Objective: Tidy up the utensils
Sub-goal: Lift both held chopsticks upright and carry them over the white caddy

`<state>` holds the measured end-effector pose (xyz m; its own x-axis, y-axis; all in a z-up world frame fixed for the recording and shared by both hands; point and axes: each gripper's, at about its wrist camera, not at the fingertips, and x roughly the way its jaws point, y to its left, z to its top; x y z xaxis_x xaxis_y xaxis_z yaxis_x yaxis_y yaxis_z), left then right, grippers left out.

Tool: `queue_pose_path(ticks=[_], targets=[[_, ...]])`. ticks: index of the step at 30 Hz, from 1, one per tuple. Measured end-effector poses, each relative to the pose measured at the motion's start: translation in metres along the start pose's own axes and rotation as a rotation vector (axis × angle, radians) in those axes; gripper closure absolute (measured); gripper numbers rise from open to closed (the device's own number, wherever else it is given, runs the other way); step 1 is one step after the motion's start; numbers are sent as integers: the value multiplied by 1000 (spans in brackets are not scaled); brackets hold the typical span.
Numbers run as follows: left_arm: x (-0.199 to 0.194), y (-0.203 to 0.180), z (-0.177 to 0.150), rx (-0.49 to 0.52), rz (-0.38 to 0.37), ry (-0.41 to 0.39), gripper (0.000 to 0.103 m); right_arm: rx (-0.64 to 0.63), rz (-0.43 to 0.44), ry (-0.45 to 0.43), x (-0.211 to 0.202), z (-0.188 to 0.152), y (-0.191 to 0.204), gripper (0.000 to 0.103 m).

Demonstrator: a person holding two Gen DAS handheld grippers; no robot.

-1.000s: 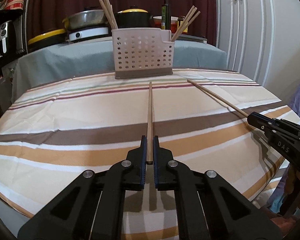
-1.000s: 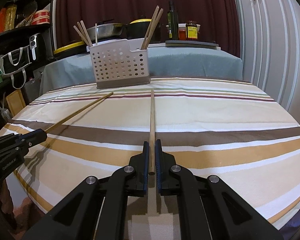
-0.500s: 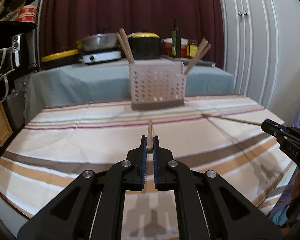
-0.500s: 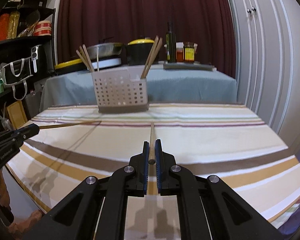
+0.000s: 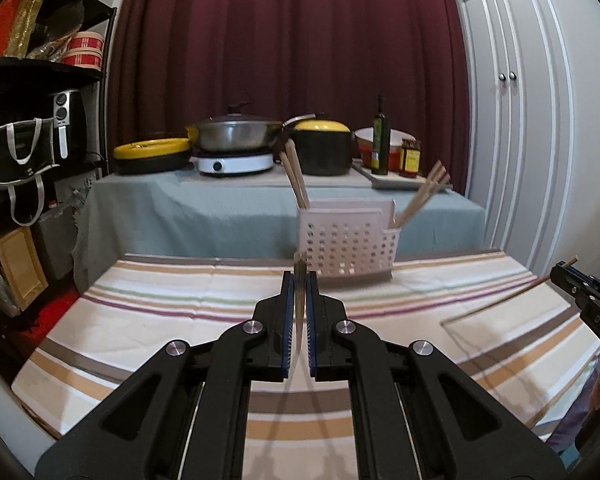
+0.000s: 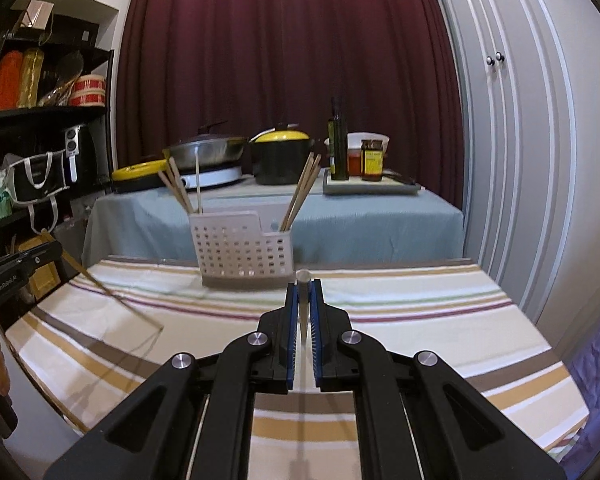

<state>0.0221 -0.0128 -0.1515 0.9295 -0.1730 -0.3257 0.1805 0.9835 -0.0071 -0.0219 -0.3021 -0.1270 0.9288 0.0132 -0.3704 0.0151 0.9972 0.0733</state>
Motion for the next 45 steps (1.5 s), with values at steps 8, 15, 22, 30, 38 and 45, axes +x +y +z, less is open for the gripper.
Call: queue_pose_path(ticks=[8,15,22,30,38,45], targets=[[10,14,21,-23,6,0,97,11,-9,4,13,23,-6,96],[25,20,29,-33,20,-8,97,-6,0,1,36,43,-5,96],[40,25,35,-38,38,-11,97,-18,9,-6,52,52,0,96],[50,28,40,-50,55,-9,97,-16,6,-6,60,57,0,96],[49,27,53,-54,54,-21,97,-9,24,-14,61,67,0,96],[48,19,76,-34,23,-64,97,-26,49,-44,64,83,9,96]])
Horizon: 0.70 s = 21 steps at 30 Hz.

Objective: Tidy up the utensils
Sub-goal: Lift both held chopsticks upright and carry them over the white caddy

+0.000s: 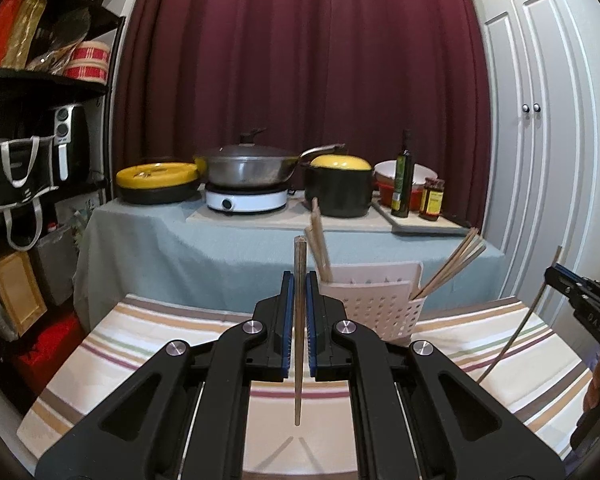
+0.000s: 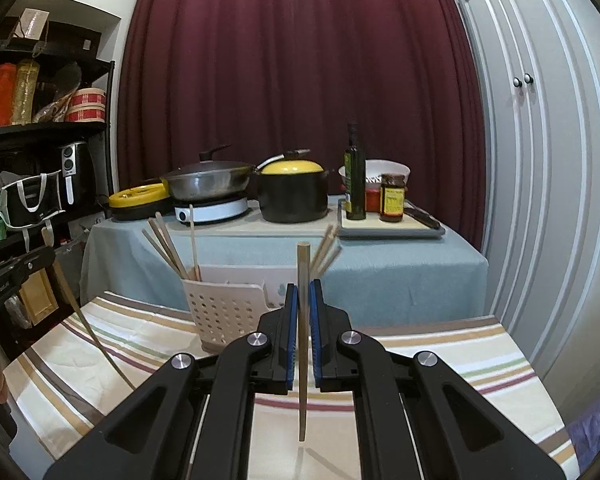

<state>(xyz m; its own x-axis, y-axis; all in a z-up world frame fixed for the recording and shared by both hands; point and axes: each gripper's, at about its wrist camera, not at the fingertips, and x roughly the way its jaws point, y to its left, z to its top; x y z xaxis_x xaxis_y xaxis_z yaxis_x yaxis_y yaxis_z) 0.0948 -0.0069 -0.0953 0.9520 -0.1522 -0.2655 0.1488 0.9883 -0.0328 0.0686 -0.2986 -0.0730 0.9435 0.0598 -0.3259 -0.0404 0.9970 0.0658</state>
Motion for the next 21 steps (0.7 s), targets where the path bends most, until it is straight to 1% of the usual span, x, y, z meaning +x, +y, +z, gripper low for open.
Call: queue_pose_path(ticks=[5,10,17,21], targets=[[5,-9,24,19,-20,-44,97,-7,26,-43,5,19,6,96],[17,-17,45,12,-64,-69,97,-19,47,-100,12,44,14,96],[31,-28,78,24,-82,-144,97,-31,66,-182,27,78,21,96],[44,-32,92,31,-85,-166,97,-32,77,-205,40,92,24,96]])
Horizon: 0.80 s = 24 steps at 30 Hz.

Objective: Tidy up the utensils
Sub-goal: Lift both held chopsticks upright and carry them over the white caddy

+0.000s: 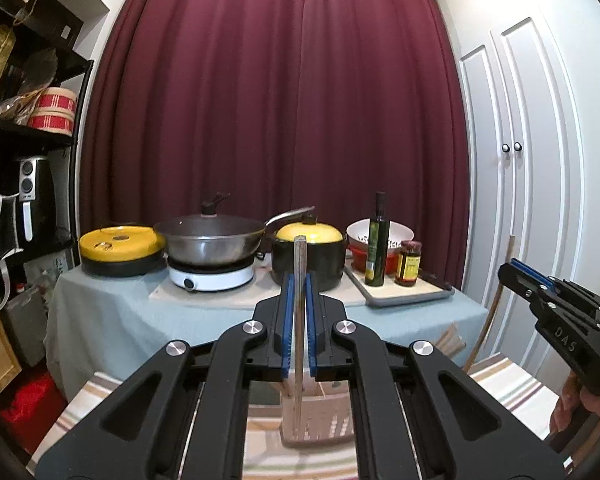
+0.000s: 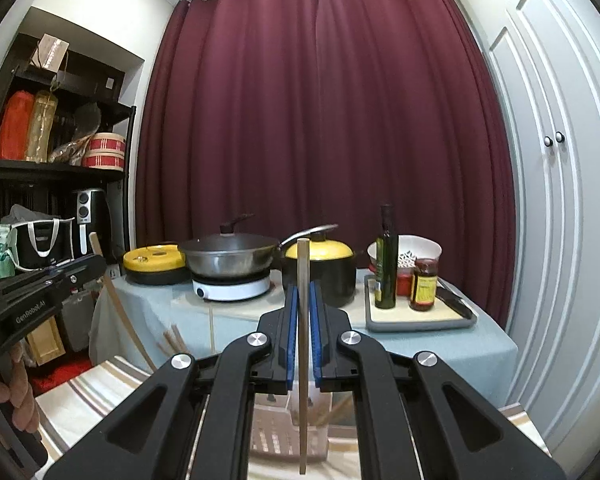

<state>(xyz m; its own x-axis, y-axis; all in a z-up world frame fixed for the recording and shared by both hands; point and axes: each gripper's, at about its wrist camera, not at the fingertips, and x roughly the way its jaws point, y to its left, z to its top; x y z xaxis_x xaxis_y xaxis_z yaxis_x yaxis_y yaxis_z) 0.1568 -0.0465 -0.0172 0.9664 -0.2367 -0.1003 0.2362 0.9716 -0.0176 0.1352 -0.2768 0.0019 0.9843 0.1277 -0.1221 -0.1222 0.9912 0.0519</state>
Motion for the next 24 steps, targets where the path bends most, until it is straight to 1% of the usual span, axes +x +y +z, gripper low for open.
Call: queue_pose_path(ticks=[12,18,24], targets=[[55,1,21,-18,13,-24,97,7,18,-61,49,20,-3,96],[80,-3,19,-26,7,-23,97,28,21,-63,74,16,-5,96],[98,-10,6,0,22,-5,97,40,21,-44,94,6,-8,96]])
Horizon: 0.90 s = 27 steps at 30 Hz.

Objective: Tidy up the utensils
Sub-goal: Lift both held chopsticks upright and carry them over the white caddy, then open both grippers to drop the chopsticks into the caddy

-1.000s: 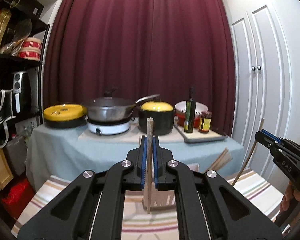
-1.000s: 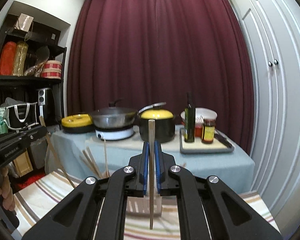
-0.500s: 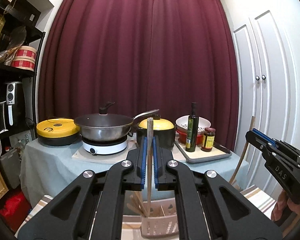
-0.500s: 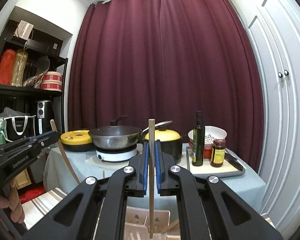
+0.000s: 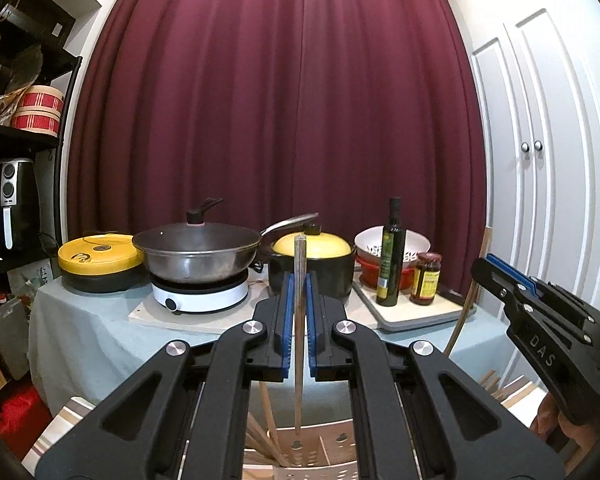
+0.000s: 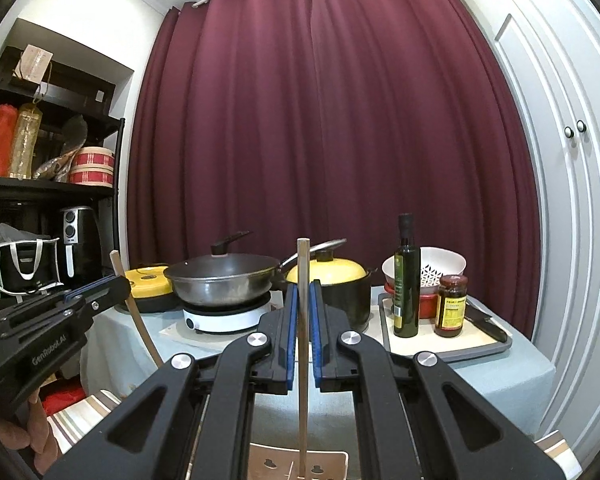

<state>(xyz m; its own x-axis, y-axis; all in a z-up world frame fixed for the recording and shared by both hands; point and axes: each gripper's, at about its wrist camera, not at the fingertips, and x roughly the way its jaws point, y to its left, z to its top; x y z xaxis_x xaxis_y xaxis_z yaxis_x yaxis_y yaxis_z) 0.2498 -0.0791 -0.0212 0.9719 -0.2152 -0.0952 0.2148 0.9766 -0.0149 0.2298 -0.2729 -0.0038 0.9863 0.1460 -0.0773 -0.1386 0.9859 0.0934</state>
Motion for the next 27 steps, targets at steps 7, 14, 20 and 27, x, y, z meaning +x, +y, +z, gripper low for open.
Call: queue_pose_path(ticks=[7,14,20,27], targets=[[13,2,-17,-1,12,34,97,-2,-9,51,18,-22,-2,96],[24,1,-36,1,8,68,97,-15,-23,81,27,-37,-4,96],[33,3,-52,-8,11,101,97,-12,-29,117,32,-53,-5,96],[41,3,-66,-9,5,144,97,-15,-28,162,36,-66,-4,96]])
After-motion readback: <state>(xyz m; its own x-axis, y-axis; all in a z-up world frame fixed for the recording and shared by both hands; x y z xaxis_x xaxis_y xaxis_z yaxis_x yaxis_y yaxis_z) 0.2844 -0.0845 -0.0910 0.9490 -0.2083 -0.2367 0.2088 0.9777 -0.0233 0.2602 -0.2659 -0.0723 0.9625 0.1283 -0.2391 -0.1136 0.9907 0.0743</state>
